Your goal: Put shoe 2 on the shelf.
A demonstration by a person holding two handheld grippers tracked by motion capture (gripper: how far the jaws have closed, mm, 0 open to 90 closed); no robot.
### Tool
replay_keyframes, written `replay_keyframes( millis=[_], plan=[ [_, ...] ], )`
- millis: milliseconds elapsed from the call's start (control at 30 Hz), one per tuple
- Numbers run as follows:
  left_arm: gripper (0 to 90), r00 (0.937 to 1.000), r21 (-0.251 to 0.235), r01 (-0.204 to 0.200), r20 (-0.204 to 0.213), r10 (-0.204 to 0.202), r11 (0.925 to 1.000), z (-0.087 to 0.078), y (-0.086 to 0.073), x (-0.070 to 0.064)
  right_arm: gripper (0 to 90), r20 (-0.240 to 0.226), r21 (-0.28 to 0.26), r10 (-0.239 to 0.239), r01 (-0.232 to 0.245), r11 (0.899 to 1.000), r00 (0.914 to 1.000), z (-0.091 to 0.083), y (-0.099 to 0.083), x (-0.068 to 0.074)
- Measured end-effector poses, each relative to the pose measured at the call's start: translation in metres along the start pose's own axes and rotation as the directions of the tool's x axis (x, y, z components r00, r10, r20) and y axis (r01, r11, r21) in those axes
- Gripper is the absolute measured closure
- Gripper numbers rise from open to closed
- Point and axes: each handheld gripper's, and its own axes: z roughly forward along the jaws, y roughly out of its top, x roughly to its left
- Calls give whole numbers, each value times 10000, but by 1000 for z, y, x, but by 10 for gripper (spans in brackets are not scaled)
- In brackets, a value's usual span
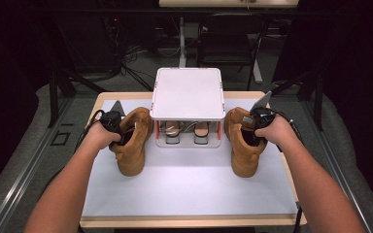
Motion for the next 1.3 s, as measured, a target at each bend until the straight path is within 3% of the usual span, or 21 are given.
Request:
replay_keyframes(
  millis=[333,433,533,733,900,1167,1300],
  plan=[
    [860,9980,-22,525,351,-523,9986,-1,0,5,864,-306,16,487,-486,9988,9983,-2,0,-3],
    [864,9978,-55,596,277,-594,9982,-2,0,6,865,-436,-186,738,-747,9970,9963,-2,0,-2],
    [865,9976,-72,662,225,-660,9978,-4,1,8,867,-426,-61,689,-692,9976,9967,-3,0,-4],
    [867,9940,-15,974,496,-972,9952,-8,5,11,869,-934,-279,1107,-1137,9931,9895,-3,-3,-12],
    [867,9924,-45,1127,500,-1123,9936,-12,7,12,870,-917,-318,1213,-1247,9917,9884,-6,-2,-12],
    [867,9881,-142,1477,447,-1470,9889,-19,15,16,870,-1341,-492,1741,-1821,9821,9756,-15,8,-17],
    [867,9838,-132,1680,651,-1669,9857,-20,22,19,869,-1169,-503,1773,-1841,9816,9772,-25,20,-15]
  ],
)
